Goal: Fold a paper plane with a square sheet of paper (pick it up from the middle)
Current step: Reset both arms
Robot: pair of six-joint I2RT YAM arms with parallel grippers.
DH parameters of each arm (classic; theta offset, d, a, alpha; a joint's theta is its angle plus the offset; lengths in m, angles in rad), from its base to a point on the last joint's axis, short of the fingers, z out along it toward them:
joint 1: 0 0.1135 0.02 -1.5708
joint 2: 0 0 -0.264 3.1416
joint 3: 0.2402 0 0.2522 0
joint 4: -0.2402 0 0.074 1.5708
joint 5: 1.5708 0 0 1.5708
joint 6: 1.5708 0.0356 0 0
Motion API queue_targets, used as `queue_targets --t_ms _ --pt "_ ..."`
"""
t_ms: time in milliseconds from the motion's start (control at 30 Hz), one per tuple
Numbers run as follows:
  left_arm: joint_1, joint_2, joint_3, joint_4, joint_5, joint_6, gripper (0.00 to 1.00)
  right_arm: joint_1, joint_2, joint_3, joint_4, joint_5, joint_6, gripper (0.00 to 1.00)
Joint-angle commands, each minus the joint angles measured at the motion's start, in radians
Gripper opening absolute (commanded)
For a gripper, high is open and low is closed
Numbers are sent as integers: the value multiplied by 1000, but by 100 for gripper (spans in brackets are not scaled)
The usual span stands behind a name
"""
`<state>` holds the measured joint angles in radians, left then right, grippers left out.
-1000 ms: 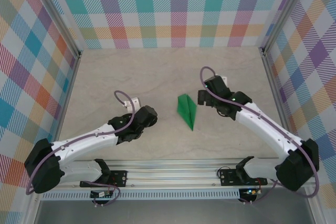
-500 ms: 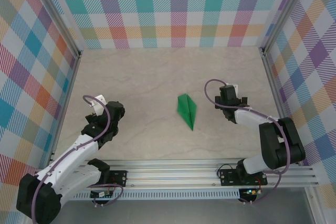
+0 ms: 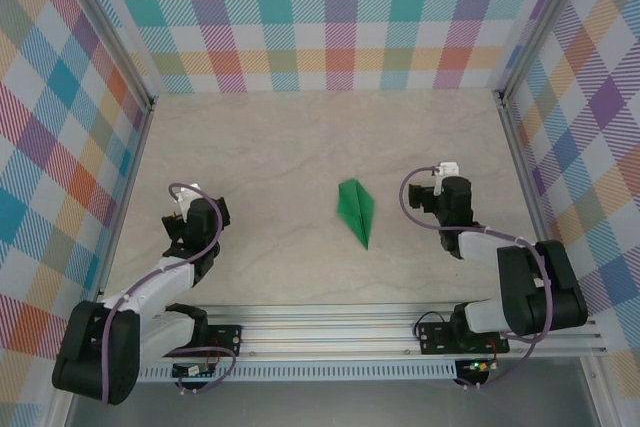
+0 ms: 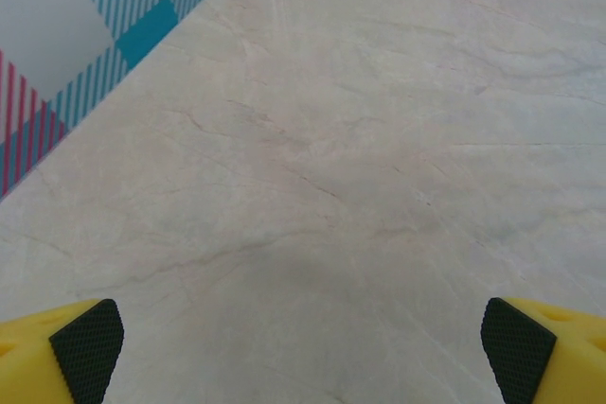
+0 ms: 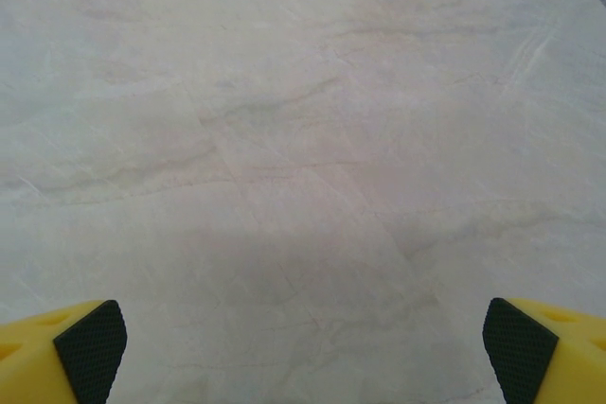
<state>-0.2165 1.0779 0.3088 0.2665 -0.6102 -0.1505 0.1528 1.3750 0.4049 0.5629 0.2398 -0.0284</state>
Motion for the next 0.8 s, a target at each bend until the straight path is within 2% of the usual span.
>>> queue_targets --t_ms 0,67,133,167,200,367,467,533,567,600,633,667,700,767 --pt "23 74 -4 238 91 91 100 -25 53 14 159 -103 -46 100" --pt "26 128 6 303 120 115 100 -67 98 6 214 -100 11 100" --pt "33 170 14 353 161 126 100 -123 140 -4 261 -183 42 100" --pt "33 188 21 369 178 132 100 -124 163 -8 299 -187 39 100" --pt "36 210 31 381 197 139 100 -124 145 3 243 -200 35 100" --pt "46 320 84 449 277 189 100 -132 153 6 252 -212 39 100" --pt "50 431 79 574 308 218 100 -132 152 4 253 -206 41 100" --pt "85 433 105 514 359 193 100 -132 153 6 251 -208 42 100" --pt "100 450 103 532 384 179 100 -133 152 7 249 -209 42 100" --pt "111 503 86 619 400 178 100 -134 153 6 250 -209 41 100" --pt "115 504 83 629 398 171 100 -133 152 6 249 -212 42 100" --pt "126 477 99 546 421 158 100 -134 152 8 248 -212 42 100" --pt "132 501 88 615 419 160 99 -134 153 8 250 -214 42 100" --pt "132 491 98 577 413 154 100 -134 152 8 248 -214 42 100"
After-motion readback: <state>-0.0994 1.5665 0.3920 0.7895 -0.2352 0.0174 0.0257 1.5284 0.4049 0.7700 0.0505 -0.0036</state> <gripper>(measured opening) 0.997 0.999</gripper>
